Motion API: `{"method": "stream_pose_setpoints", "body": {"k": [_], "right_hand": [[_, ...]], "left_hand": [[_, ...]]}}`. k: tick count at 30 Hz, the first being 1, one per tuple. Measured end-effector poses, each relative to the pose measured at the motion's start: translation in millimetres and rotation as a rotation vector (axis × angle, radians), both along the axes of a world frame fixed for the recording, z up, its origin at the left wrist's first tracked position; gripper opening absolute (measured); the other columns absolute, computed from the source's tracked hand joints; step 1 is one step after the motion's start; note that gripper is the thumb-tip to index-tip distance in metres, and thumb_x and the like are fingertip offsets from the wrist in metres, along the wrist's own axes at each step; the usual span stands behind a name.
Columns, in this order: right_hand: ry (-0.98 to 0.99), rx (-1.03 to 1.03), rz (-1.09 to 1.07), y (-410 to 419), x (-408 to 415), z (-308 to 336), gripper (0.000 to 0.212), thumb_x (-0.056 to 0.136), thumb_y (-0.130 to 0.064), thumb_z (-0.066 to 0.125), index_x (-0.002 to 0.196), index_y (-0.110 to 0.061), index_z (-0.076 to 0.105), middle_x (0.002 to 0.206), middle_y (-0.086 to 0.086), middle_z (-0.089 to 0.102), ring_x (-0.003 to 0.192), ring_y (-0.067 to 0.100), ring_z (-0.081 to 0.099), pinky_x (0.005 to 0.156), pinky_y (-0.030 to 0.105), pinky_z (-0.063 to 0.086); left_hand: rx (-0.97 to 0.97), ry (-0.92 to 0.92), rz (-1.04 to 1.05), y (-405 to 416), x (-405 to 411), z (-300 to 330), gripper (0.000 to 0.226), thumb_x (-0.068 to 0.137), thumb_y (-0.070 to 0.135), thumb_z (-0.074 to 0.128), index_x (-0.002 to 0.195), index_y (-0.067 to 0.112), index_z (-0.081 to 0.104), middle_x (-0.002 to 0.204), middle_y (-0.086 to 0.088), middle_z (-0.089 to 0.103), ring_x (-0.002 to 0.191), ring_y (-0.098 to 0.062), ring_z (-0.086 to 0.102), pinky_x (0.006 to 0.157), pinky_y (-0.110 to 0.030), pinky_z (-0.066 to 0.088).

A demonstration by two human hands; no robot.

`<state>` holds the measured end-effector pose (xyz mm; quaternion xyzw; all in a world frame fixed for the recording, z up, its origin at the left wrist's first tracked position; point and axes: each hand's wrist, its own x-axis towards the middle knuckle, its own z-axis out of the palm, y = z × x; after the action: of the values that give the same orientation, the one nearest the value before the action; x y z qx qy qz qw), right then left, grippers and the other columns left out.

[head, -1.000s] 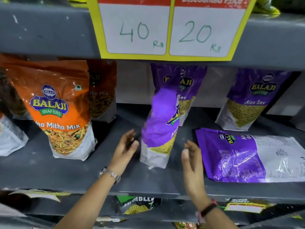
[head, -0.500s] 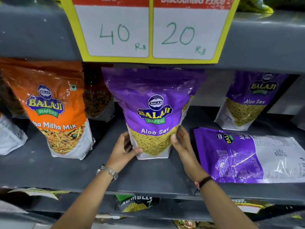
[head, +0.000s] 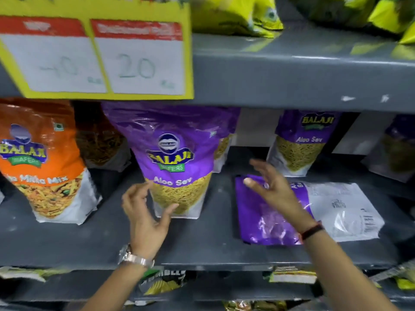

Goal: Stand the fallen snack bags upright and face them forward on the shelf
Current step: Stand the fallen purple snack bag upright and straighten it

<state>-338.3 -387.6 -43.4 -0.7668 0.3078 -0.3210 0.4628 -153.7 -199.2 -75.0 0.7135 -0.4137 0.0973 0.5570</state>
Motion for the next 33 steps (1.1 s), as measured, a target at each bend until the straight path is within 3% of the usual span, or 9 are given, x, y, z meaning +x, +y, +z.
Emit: {"method": "stream_pose_setpoints", "body": {"k": [2, 5, 9, 13, 15, 19, 24, 30, 33], "right_hand": [[0.216, -0.109, 0.033, -45, -46, 15, 0.04, 0.079, -0.011, 0.065, 0.117, -0.009, 0.054, 0.122, 0.009, 0.058, 0.111, 0.009, 0.049, 0.087, 0.006, 0.036], [0.56, -0.109, 0.105, -101, -102, 25, 0.033, 0.082, -0.011, 0.062, 0.114, -0.003, 0.058, 0.102, 0.013, 0.067, 0.097, 0.002, 0.06, 0.083, 0.012, 0.043], [0.88, 0.0, 0.194, -146, -146, 24, 0.032, 0.089, -0.019, 0.053, 0.118, -0.006, 0.054, 0.126, 0.01, 0.054, 0.119, 0.022, 0.048, 0.096, 0.025, 0.036], [0.861, 0.208, 0.272, -154, -162, 26, 0.028, 0.084, -0.035, 0.056, 0.106, -0.018, 0.06, 0.112, -0.002, 0.058, 0.105, 0.012, 0.055, 0.095, 0.017, 0.04], [0.839, 0.194, 0.294, -154, -163, 27, 0.03, 0.082, -0.034, 0.058, 0.102, -0.012, 0.061, 0.107, 0.004, 0.062, 0.099, 0.016, 0.057, 0.092, 0.026, 0.042], [0.647, 0.162, 0.206, -146, -172, 20, 0.031, 0.078, -0.026, 0.065, 0.1, -0.004, 0.06, 0.097, 0.009, 0.063, 0.092, 0.018, 0.056, 0.085, 0.031, 0.043], [0.24, 0.269, 0.117, -111, -199, 9, 0.028, 0.074, -0.03, 0.067, 0.1, -0.021, 0.062, 0.093, -0.01, 0.069, 0.075, -0.005, 0.065, 0.06, 0.006, 0.047], [-0.06, 0.23, 0.047, -76, -171, -21, 0.038, 0.072, -0.017, 0.069, 0.104, -0.03, 0.054, 0.123, 0.014, 0.057, 0.109, 0.017, 0.057, 0.097, 0.035, 0.044], [-0.124, 0.276, 0.015, -68, -146, -42, 0.047, 0.074, -0.009, 0.069, 0.111, -0.026, 0.045, 0.129, 0.014, 0.053, 0.121, 0.025, 0.049, 0.106, 0.044, 0.038]], "left_hand": [[0.022, -0.018, -0.193, -18, -39, 8, 0.038, 0.069, 0.036, 0.063, 0.1, 0.016, 0.053, 0.087, 0.004, 0.051, 0.09, -0.003, 0.051, 0.079, -0.017, 0.041], [0.406, 0.378, -0.621, -52, -108, 11, 0.013, 0.075, 0.019, 0.067, 0.083, 0.009, 0.066, 0.063, 0.021, 0.059, 0.054, 0.01, 0.055, 0.056, -0.005, 0.042], [0.784, 1.058, -0.807, -86, -181, -9, 0.02, 0.089, 0.023, 0.046, 0.074, 0.012, 0.054, 0.081, -0.007, 0.064, 0.044, 0.0, 0.06, 0.049, -0.011, 0.05], [0.351, 1.53, -0.493, -102, -223, -28, 0.018, 0.086, 0.019, 0.052, 0.084, 0.002, 0.054, 0.084, -0.015, 0.064, 0.066, -0.018, 0.066, 0.069, -0.027, 0.056], [0.061, 1.662, -0.315, -111, -235, -28, 0.009, 0.085, 0.009, 0.052, 0.086, 0.0, 0.053, 0.082, -0.016, 0.062, 0.074, -0.023, 0.062, 0.085, -0.036, 0.048], [-0.104, 1.563, -0.189, -121, -232, -18, 0.023, 0.083, 0.001, 0.053, 0.062, 0.009, 0.048, 0.068, -0.007, 0.065, 0.067, -0.021, 0.062, 0.086, -0.041, 0.046], [-0.173, 1.14, -0.417, -122, -203, 20, 0.025, 0.085, 0.004, 0.047, 0.067, 0.016, 0.059, 0.059, 0.011, 0.071, 0.065, -0.009, 0.064, 0.062, -0.025, 0.058], [-0.257, 0.804, -0.742, -147, -159, 85, 0.027, 0.084, 0.007, 0.041, 0.071, 0.018, 0.062, 0.063, 0.011, 0.072, 0.064, 0.0, 0.065, 0.061, -0.02, 0.056], [-0.174, 0.697, -0.622, -152, -133, 70, 0.024, 0.087, 0.006, 0.042, 0.07, 0.018, 0.055, 0.057, 0.015, 0.069, 0.06, -0.001, 0.061, 0.06, -0.02, 0.052]]}}
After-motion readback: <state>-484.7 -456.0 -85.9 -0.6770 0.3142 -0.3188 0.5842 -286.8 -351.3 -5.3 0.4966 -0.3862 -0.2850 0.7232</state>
